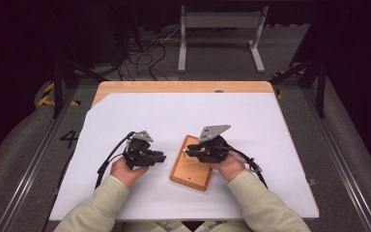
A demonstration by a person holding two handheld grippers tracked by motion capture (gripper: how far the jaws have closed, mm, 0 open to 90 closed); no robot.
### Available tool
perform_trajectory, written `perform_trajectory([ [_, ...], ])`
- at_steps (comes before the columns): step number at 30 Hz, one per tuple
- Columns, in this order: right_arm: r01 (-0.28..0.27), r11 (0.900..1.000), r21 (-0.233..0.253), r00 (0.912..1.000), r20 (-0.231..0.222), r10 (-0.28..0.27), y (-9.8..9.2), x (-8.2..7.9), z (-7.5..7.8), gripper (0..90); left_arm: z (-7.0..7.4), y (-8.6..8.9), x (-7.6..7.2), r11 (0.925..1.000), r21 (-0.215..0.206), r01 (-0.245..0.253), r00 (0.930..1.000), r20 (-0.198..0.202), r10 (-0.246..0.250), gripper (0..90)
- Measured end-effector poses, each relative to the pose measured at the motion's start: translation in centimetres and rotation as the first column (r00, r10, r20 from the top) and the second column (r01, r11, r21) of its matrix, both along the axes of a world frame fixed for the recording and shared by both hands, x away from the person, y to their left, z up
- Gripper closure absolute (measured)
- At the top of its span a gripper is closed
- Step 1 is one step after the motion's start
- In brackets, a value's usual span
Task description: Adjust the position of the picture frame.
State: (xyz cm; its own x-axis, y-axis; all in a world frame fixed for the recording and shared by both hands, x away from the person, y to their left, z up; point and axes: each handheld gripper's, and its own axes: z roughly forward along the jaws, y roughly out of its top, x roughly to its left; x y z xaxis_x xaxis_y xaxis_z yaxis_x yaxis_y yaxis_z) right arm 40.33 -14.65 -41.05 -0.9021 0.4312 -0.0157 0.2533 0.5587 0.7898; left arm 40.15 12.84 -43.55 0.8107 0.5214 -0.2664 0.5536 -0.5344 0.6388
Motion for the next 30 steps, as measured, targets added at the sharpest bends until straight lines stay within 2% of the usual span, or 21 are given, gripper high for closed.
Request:
perform_trajectory([
  [2,0.005,1.0,-0.005,0.9999,0.009,-0.005,-0.5,-0.2,0.2,77.8,-0.2,-0.3,-0.3,0.9998,0.007,0.016,0.9998,-0.014,-0.016,77.8],
  [3,0.022,1.0,-0.002,0.9996,0.019,-0.022,-1.6,-0.7,0.6,81.6,-0.5,-1.0,-0.8,0.9977,0.036,0.058,0.9979,-0.031,-0.057,81.6],
  [4,0.029,1.0,0.004,0.9994,0.02,-0.029,-2.2,-1.0,0.7,83.2,-0.5,-1.0,-0.8,0.9977,0.036,0.058,0.9979,-0.031,-0.057,82.7],
  [5,0.032,0.999,0.003,0.9992,0.022,-0.032,-2.6,-1.2,0.8,84.6,-0.8,-1.7,-1.1,0.9927,0.069,0.099,0.9944,-0.043,-0.096,83.6],
  [6,0.032,0.999,0.003,0.9992,0.022,-0.032,-2.6,-1.2,0.8,84.6,-0.8,-1.7,-1.1,0.9927,0.069,0.099,0.9944,-0.043,-0.096,84.9],
  [7,0.043,0.999,-0.003,0.9988,0.024,-0.043,-3.2,-1.4,0.9,86.0,-1.0,-2.0,-1.1,0.9897,0.081,0.117,0.9923,-0.05,-0.114,84.9],
  [8,0.051,0.999,-0.004,0.9984,0.023,-0.051,-3.7,-1.6,0.9,87.3,-1.2,-2.2,-1.2,0.987,0.1,0.125,0.9914,-0.05,-0.121,88.6],
  [12,0.1,0.995,-0.008,0.9947,0.022,-0.1,-5.7,-2.0,1.1,89.8,-1.4,-2.2,-0.9,0.9852,0.093,0.144,0.9867,-0.089,-0.136,89.5],
  [17,0.178,0.984,-0.013,0.9839,0.011,-0.178,-8.0,-2.0,1.0,90.0,-1.5,-4.3,-2.1,0.9651,0.079,0.25,0.9647,-0.106,-0.241,89.5],
  [22,0.24,0.971,-0.025,0.9708,-0.009,-0.24,-9.6,-1.9,0.9,90.0,-1.6,-6.8,-3.0,0.9473,0.057,0.315,0.9447,-0.113,-0.308,89.4],
  [24,0.267,0.963,-0.037,0.9632,-0.021,-0.268,-10.0,-1.7,0.6,90.0,-1.8,-7.8,-3.3,0.9431,0.036,0.33,0.9382,-0.121,-0.324,89.3],
  [25,0.282,0.959,-0.044,0.9587,-0.03,-0.283,-10.2,-1.5,0.4,90.0,-1.8,-8.6,-3.4,0.9383,0.033,0.344,0.9336,-0.118,-0.338,89.3],
  [26,0.299,0.953,-0.055,0.9527,-0.04,-0.301,-10.3,-1.3,0.1,90.0,-1.9,-9.3,-3.5,0.9394,0.017,0.342,0.9343,-0.112,-0.338,89.2],
  [28,0.322,0.944,-0.067,0.9438,-0.054,-0.326,-10.4,-0.9,-0.3,90.0,-2.0,-10.5,-3.7,0.9455,0.006,0.326,0.9422,-0.086,-0.324,88.5],
  [30,0.353,0.933,-0.072,0.9315,-0.068,-0.357,-10.5,-0.4,-0.8,90.0,-2.0,-11.7,-3.8,0.9483,0.008,0.317,0.9473,-0.049,-0.316,88.0],
])
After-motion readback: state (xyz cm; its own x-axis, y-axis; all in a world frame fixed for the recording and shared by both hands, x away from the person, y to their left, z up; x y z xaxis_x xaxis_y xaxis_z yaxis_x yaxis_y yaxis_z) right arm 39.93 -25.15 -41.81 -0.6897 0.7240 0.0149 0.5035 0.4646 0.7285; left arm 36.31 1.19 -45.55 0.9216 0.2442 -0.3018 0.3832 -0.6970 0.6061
